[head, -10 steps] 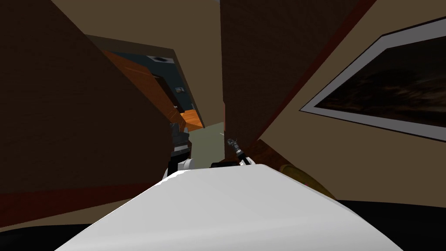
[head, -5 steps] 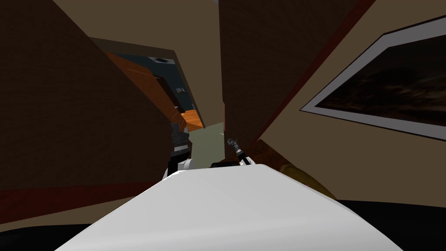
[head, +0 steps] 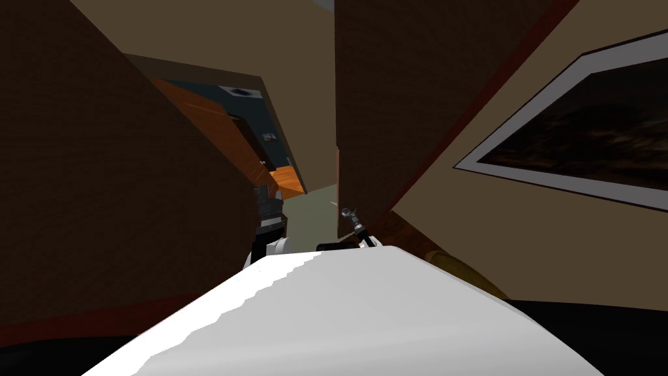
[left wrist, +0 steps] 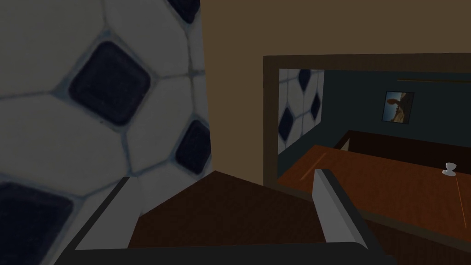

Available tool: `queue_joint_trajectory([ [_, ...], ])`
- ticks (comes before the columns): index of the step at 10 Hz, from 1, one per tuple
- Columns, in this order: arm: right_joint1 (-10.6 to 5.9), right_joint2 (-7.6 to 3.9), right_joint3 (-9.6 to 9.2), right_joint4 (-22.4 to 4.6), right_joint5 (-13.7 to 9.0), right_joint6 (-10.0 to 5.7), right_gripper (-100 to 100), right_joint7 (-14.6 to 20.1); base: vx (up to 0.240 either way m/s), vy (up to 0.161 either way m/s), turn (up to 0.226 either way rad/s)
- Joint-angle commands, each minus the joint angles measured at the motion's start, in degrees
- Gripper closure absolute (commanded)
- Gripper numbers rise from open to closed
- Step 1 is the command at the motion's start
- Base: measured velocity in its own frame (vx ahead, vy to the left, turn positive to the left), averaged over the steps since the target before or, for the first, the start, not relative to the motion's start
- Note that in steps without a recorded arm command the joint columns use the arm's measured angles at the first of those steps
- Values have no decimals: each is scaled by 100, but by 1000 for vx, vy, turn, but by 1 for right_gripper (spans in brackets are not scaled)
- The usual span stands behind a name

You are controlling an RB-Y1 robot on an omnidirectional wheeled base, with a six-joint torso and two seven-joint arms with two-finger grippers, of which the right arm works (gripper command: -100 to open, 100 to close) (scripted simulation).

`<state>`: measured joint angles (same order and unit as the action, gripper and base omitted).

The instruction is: Push the door open

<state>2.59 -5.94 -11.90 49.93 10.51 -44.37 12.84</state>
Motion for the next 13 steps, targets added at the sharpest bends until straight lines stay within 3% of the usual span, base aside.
queue_joint_trajectory([
  [1, -115, -21, 171, -25, -81, -2, 100, -58, 178, 75, -38],
  [8, -219, 42, 587, -170, -284, 33, 100, -282, 136, 104, -52],
  [13, -320, 126, 986, -309, -479, 67, 100, -497, 145, 120, -63],
])
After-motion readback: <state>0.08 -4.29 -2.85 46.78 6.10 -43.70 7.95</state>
